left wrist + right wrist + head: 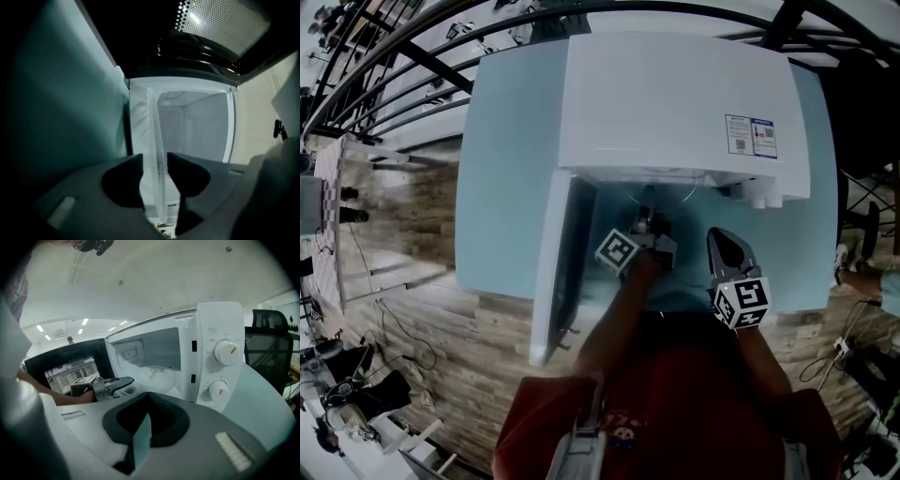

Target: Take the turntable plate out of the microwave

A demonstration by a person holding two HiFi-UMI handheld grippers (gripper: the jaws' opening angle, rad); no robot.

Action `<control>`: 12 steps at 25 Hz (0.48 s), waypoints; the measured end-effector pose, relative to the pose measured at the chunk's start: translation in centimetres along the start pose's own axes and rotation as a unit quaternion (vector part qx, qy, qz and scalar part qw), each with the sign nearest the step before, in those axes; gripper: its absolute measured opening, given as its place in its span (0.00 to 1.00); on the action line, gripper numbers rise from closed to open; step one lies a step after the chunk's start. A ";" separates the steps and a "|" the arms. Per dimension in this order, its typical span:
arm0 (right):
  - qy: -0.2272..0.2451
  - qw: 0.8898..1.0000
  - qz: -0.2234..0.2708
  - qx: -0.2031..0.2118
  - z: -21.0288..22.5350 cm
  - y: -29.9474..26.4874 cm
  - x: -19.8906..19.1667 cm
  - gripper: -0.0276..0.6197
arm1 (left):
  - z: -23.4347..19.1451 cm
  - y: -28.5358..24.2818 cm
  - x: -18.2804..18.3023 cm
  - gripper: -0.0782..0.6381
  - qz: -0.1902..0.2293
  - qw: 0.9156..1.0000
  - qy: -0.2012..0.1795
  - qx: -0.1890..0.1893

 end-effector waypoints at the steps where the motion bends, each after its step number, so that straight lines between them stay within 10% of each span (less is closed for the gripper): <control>1: 0.001 1.000 -0.001 0.001 0.0 0.0 -0.2 0.04 | 0.0 -0.2 0.0 0.32 0.000 1.000 -0.001 0.001; 12: 0.003 1.000 -0.006 -0.005 0.5 1.0 -0.9 0.04 | -0.2 -1.5 -0.6 0.20 0.004 1.000 0.012 0.003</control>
Point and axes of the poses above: the fingertips, and each gripper's own axes: y backward along the fingers, z to its right, x out of its top, the point moved 2 cm from there along y, backward along the fingers, and after that the axes turned 15 degrees about x, right-handed, at the moved point
